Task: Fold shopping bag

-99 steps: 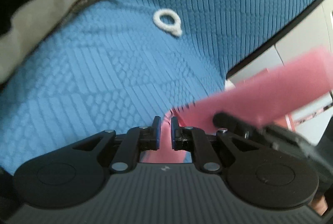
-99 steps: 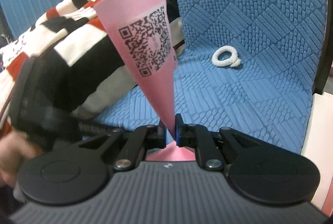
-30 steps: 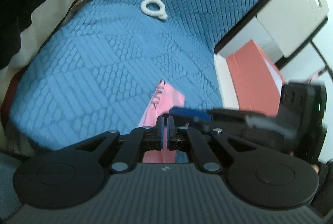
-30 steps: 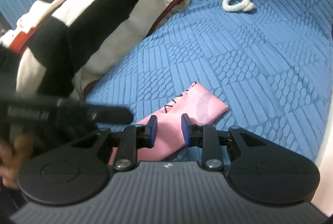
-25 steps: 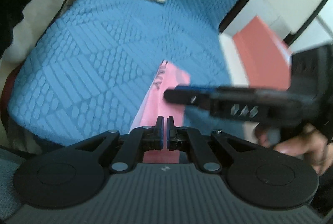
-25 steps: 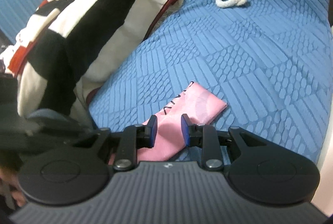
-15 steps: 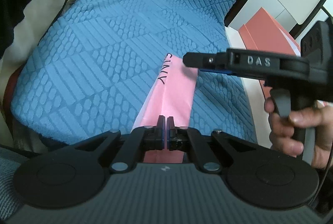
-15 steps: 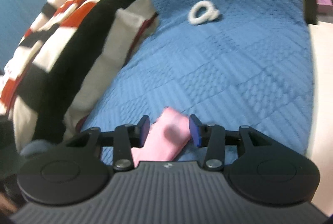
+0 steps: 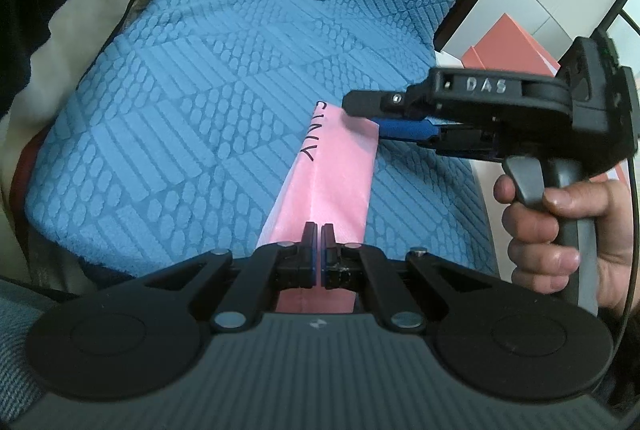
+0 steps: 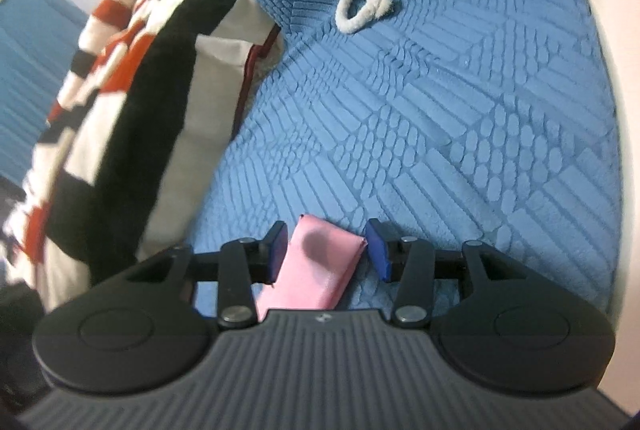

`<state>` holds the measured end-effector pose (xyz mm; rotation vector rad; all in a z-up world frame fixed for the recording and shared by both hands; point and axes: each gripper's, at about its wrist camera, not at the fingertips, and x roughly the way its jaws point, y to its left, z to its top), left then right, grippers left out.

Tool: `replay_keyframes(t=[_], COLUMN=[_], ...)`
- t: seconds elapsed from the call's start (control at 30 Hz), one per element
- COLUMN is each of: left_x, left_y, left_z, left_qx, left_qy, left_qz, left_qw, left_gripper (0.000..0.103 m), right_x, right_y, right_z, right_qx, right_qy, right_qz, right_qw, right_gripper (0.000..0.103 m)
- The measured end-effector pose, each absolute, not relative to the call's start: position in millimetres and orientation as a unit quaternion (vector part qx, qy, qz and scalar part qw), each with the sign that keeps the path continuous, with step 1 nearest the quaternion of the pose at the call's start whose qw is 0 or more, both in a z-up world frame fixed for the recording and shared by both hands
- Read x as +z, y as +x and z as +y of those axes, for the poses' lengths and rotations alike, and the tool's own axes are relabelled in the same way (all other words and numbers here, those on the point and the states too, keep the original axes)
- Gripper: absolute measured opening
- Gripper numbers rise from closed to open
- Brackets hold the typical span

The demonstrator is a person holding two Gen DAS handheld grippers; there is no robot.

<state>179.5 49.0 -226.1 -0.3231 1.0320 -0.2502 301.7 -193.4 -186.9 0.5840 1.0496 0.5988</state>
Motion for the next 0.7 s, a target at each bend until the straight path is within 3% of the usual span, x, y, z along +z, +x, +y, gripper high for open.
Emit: replay_keyframes(t=[0.17, 0.33, 0.47, 0.7], left_x=[-226, -227, -226, -215], left_y=[179, 179, 179, 176], left_z=[50, 50, 52, 47], left_qx=[-0.113, -0.112, -0.113, -0.119], left_qy=[-0.159, -0.160, -0.161, -0.155], left_qz=[0.490, 0.489, 0.485, 0.454], left_qw=[0.850, 0.850, 0.852, 0.870], left_gripper=[0.001, 0.001, 0.001, 0.002], right_x=[-211, -204, -198, -179], right_y=[312, 307, 306, 301], right_z=[-211, -190, -182, -182], right_qx=[0.302, 0.323, 0.303, 0.291], right_qy=[0.401, 0.344, 0.308, 0.280], right_qz=[0.493, 0.500, 0.504, 0.487], right_qw=[0.711, 0.727, 0.747, 0.775], right_gripper=[0.046, 0.045, 0.023, 0.019])
